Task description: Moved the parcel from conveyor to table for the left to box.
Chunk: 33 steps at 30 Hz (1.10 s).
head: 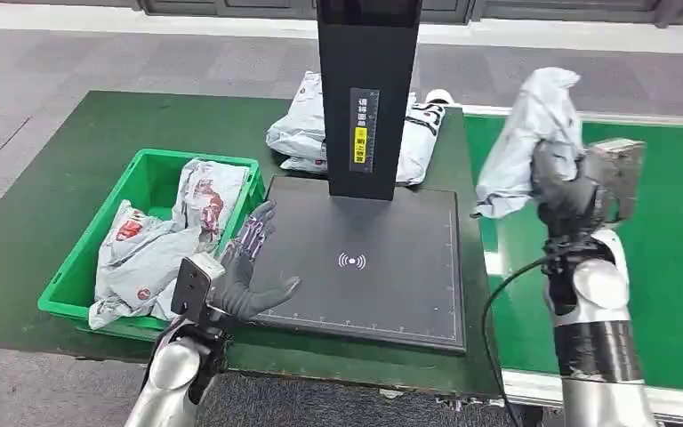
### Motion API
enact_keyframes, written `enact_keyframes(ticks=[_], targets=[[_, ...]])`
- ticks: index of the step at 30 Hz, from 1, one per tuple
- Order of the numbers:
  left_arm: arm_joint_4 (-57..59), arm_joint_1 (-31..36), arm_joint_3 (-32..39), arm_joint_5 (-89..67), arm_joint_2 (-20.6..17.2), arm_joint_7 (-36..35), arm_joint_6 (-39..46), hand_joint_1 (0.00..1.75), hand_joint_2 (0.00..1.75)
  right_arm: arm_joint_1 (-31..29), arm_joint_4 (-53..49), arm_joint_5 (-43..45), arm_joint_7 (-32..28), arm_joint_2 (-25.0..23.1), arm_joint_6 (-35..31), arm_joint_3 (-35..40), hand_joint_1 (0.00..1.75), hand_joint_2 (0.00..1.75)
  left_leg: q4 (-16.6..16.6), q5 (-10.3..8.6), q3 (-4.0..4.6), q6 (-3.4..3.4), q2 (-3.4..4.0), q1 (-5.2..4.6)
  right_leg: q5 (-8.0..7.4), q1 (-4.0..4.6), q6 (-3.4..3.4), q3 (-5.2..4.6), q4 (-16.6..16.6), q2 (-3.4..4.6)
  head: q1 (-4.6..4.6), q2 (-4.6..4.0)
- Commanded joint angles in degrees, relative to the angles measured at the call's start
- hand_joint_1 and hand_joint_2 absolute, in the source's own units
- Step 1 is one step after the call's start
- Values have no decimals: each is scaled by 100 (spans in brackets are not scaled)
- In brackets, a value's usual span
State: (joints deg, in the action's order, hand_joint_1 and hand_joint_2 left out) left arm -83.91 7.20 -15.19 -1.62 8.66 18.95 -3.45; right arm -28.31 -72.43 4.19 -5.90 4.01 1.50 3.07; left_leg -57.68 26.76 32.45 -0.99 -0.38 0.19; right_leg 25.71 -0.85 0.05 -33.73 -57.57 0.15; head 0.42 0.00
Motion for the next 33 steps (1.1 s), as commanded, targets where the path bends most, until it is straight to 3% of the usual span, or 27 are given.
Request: enact_keyframes(ticks=[1,8,9,10,33], targets=[[52,397,-615,217,-360,565,-137,0,175,-1180,2960,632,-307,-1344,220,2037,175,175,12,0,-23,-7,83,7,-25,8,-10,-7,10,79,0,2],[-10,295,-643,275,-423,707,-152,0,175,-1042,2634,823,-218,-1351,217,2218,175,175,6,-12,-8,-15,11,5,-9,9,-7,-7,1,12,-2,2],[33,306,-642,271,-422,722,-128,0,175,-1021,2614,822,-227,-1352,196,2238,141,175,3,-11,-6,-14,7,6,-8,11,-6,-7,0,9,0,2],[75,313,-632,268,-417,748,-75,0,175,-985,2579,804,-243,-1369,39,2238,0,175,6,-13,-7,-12,5,7,-10,12,-5,-4,4,6,0,0],[177,379,-504,270,-376,805,-36,0,175,-805,2258,880,-406,-1186,4,2096,0,175,2,-17,2,-12,-9,11,-12,11,-3,-5,10,-9,0,2]])
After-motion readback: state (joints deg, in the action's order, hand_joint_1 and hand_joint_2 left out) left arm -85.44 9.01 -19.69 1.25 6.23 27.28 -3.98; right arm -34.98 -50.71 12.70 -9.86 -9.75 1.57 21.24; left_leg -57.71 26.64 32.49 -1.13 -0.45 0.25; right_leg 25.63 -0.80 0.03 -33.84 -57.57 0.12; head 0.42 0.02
